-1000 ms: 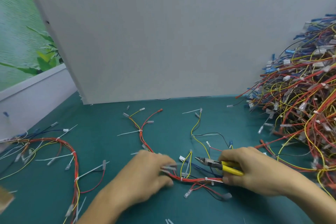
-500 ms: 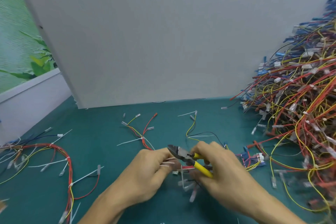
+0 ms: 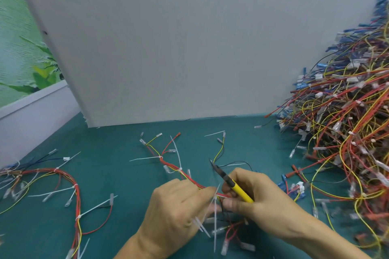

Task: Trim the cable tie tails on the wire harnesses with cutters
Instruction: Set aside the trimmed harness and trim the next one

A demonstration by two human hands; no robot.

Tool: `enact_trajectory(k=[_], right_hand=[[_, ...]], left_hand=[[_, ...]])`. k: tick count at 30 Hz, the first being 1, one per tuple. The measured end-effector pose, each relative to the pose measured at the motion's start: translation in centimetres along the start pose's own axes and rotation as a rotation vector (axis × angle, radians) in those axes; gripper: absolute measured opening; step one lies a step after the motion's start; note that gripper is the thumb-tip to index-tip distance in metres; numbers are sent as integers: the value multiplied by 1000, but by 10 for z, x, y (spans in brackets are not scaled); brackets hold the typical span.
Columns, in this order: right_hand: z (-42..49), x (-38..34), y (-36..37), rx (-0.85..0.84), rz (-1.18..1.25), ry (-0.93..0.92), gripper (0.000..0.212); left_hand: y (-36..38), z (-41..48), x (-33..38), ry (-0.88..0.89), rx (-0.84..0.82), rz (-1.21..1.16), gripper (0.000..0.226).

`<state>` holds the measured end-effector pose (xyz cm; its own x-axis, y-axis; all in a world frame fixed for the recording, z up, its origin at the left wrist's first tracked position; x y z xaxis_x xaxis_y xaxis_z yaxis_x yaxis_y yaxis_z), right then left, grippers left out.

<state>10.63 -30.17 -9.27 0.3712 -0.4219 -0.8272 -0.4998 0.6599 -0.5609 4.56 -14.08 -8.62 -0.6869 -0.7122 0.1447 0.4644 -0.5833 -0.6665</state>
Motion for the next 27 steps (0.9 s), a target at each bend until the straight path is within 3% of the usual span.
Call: enact_trajectory(k=[3,6,9,11,13,15,22,27], right_hand=[[0,0,2,-18,-85,-2,16],[0,0,2,-43,-215,9,16],[-2,-3,-1,-55,-345,4,20],[-2,-5,-6,-54,-408,11,21],[-4,-8,-17,11,-570,11,19],[-8,-15,-31,96,-746,-10,10],[-28,-27,-39,-49,-1114,52,7],[-28,-31,-25,-84,-1226,50,20]], left_hand=[[1,-1,0,-34,-46,8,12],[4,-4,-2,-113,-168,-105,30],[14,-11,-11,-345,-348,-315,45],[20,-17,-16,-499,-399,-442,34],[22,-18,-20,-663,-356,-586,15],[20,-19,-21,-782,-322,-705,9],[21,-16,-21,-840,-356,-766,20],[19,-16,-21,-827,-353,-708,20]])
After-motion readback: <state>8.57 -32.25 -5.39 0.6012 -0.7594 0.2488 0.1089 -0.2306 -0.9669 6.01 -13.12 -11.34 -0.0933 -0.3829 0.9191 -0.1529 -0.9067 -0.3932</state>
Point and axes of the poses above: each hand's wrist, its own z-axis towards the middle knuckle, its own y-axis out of the palm, x = y × z, the point moved 4 cm from there along z, towards the middle knuckle, and after that the axes turned 12 degrees about -z, right-handed, at the moved point
